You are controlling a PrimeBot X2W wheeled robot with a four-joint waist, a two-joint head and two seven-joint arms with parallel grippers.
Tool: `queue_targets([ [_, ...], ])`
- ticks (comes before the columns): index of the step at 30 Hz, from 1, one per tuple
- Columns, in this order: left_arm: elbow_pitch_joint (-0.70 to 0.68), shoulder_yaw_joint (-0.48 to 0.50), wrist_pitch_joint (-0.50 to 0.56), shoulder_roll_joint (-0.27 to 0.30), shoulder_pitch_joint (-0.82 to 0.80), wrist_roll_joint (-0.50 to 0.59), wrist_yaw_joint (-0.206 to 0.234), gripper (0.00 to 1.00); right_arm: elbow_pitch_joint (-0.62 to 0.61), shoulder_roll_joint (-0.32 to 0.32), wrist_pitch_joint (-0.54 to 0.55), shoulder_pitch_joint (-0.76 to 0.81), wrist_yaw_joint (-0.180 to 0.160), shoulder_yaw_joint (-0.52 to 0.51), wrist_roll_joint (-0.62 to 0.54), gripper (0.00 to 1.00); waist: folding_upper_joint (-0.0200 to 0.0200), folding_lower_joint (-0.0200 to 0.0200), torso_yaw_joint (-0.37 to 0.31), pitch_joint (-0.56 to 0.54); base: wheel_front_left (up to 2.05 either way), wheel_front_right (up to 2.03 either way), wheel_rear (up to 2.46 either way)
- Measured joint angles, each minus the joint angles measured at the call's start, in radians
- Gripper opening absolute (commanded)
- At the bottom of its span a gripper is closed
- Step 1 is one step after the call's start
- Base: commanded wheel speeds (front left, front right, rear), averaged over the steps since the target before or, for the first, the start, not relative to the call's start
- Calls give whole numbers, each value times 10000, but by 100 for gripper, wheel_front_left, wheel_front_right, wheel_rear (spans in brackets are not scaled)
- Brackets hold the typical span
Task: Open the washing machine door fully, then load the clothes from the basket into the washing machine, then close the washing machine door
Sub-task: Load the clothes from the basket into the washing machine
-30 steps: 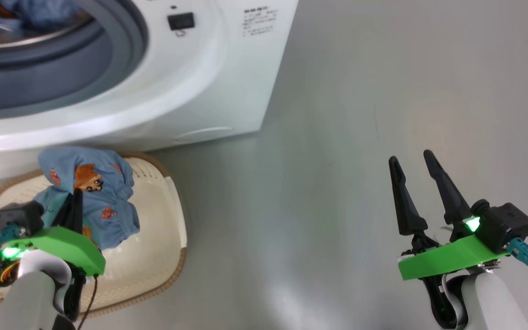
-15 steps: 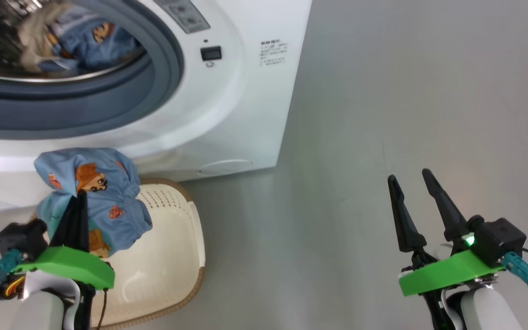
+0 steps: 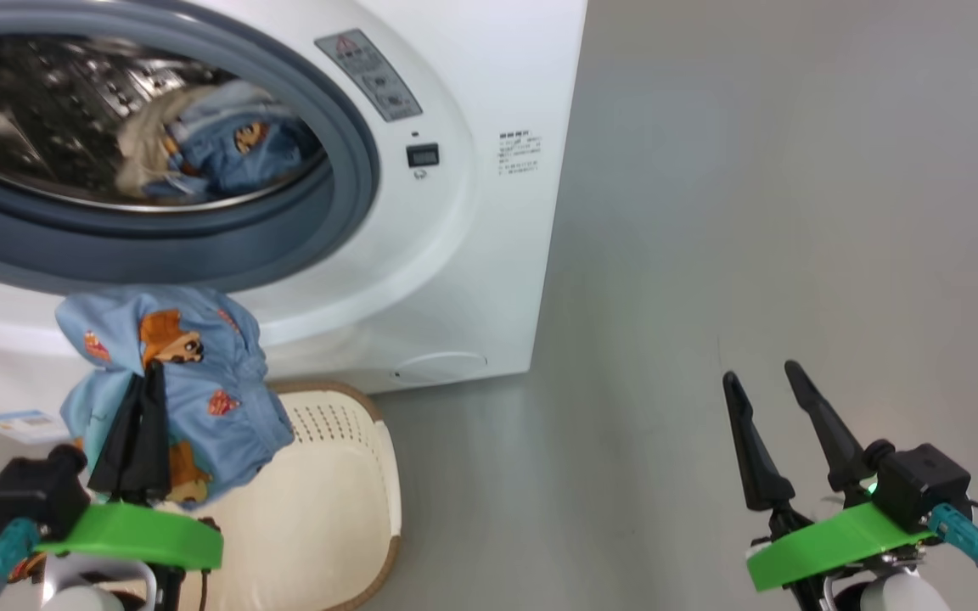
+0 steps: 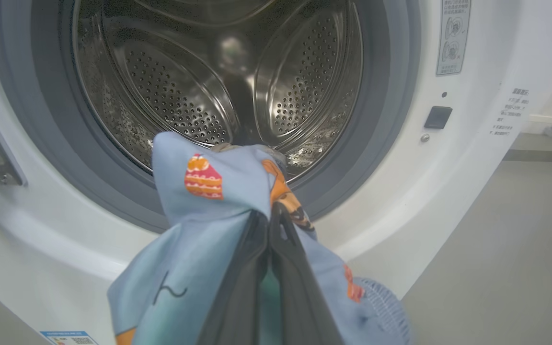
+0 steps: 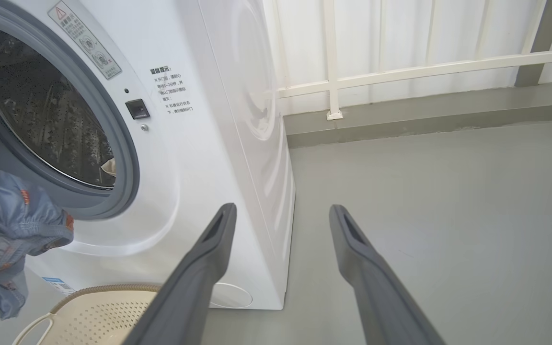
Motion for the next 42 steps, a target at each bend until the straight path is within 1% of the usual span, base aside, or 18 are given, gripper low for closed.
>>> queue_targets([
  [9,-1018,192,-2,-123,1105,364,236,0,-159,-52,194,520,0,10,0,100,0,0,78,-871,0,0,0],
  [19,-1398,270,-12,-176,2028,594,349,0,-295,-48,362,1019,0,-10,0,100,0,0,110,-1624,0,0,0],
  [26,-1616,353,-13,-219,2374,700,508,0,-401,-46,414,1228,0,-67,0,100,0,0,100,-1820,0,0,0],
  [33,-1678,403,-13,-293,2631,706,520,0,-497,-50,445,1259,0,-142,-2,100,0,0,90,-1956,0,0,0],
  [42,-1693,420,-13,-353,2627,706,506,0,-614,-48,531,1365,0,-174,-58,100,0,0,96,-1804,0,0,0],
])
